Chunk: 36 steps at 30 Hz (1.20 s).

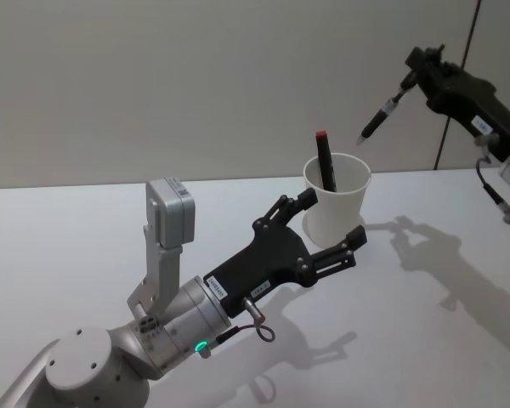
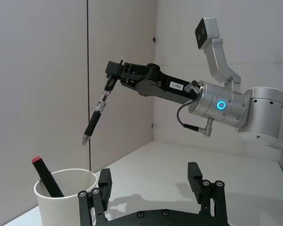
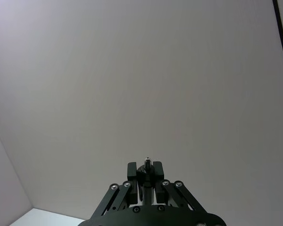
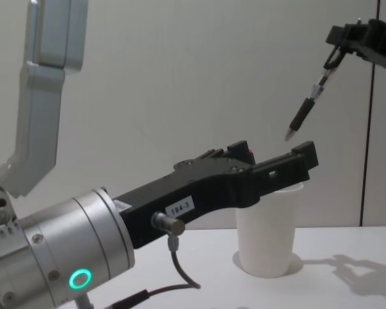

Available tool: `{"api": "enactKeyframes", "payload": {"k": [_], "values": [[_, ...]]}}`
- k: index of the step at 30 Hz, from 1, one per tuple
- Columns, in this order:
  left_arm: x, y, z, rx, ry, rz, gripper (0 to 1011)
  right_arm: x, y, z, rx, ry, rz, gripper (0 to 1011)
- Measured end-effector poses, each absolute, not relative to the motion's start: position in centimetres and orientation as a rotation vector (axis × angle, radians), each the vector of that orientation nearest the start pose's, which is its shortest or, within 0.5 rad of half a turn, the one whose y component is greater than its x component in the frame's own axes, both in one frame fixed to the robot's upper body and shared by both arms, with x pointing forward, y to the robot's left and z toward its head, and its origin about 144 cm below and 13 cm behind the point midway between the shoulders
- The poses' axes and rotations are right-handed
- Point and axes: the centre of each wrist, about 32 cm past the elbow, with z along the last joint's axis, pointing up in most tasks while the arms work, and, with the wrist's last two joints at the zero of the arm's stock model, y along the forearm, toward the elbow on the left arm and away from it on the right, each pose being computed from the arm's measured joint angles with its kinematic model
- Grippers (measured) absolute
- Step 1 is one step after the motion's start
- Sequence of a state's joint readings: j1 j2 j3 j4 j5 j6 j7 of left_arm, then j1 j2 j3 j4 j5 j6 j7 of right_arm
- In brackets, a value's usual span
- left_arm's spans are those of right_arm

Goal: Place the pen into the pen holder.

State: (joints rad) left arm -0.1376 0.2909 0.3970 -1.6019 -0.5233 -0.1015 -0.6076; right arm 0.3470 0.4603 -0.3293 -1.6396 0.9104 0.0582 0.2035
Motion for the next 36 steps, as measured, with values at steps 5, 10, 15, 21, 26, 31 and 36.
{"api": "enactKeyframes", "payload": {"k": [5,10,15,21,26,31,36], "values": [[47.4,18.9,117.3,-0.254,0.012,0.577,1001,52.5,-25.3,126.6,0.384,0.114,-0.968,184],[47.4,18.9,117.3,-0.254,0.012,0.576,1001,52.6,-25.1,126.3,0.37,0.067,-0.978,184],[47.4,18.9,117.3,-0.254,0.012,0.576,1001,52.6,-24.9,125.9,0.348,0.002,-0.987,184],[47.4,18.9,117.3,-0.254,0.012,0.577,1001,52.6,-24.4,125.2,0.326,-0.048,-0.987,184],[47.4,18.9,117.3,-0.254,0.012,0.576,1001,52.7,-24.0,124.7,0.311,-0.069,-0.975,184],[47.4,18.9,117.3,-0.254,0.012,0.576,1001,52.8,-23.4,124.1,0.294,-0.079,-0.96,184],[47.4,18.9,117.3,-0.254,0.012,0.576,1001,53.0,-22.9,123.6,0.272,-0.087,-0.955,184]]}}
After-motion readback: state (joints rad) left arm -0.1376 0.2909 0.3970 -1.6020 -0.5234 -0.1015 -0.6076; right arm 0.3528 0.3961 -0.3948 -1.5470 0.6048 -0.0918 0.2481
